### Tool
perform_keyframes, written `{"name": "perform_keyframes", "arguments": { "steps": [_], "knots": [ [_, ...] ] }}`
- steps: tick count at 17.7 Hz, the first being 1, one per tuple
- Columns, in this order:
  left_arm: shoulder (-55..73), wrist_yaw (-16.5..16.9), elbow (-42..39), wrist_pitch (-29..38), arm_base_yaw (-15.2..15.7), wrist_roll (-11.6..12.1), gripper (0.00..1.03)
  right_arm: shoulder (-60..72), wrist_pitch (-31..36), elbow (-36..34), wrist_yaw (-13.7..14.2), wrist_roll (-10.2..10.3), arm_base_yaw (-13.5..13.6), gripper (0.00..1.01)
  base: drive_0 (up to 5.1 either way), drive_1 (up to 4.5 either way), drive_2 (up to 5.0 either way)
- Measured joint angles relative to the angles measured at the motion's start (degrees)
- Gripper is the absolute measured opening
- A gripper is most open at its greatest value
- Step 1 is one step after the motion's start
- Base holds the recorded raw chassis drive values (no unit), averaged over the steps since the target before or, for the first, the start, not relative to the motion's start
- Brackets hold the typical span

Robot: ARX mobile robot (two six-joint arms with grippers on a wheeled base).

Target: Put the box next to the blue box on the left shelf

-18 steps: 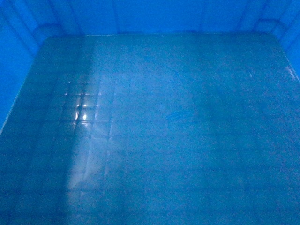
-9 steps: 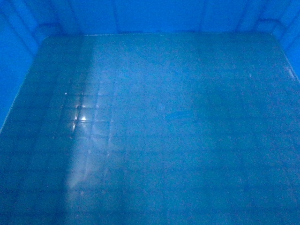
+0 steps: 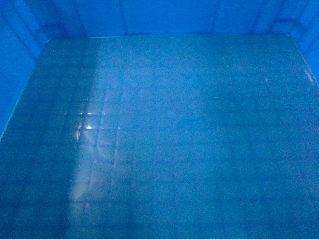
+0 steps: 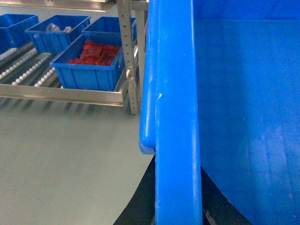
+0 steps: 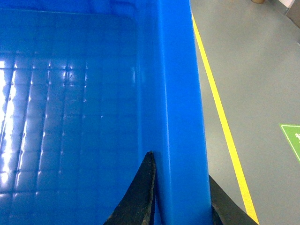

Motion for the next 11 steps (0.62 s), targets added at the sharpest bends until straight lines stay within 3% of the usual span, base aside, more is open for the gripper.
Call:
{"name": "perform_keyframes", "arguments": {
  "steps": [11],
  "knots": [
    [0.0,-0.1,0.0,0.0,0.0,0.1,0.07,0.1,0.0,0.0,-0.1,0.0,0.0,0.14,-0.1,3.93,-4.1]
  ]
}}
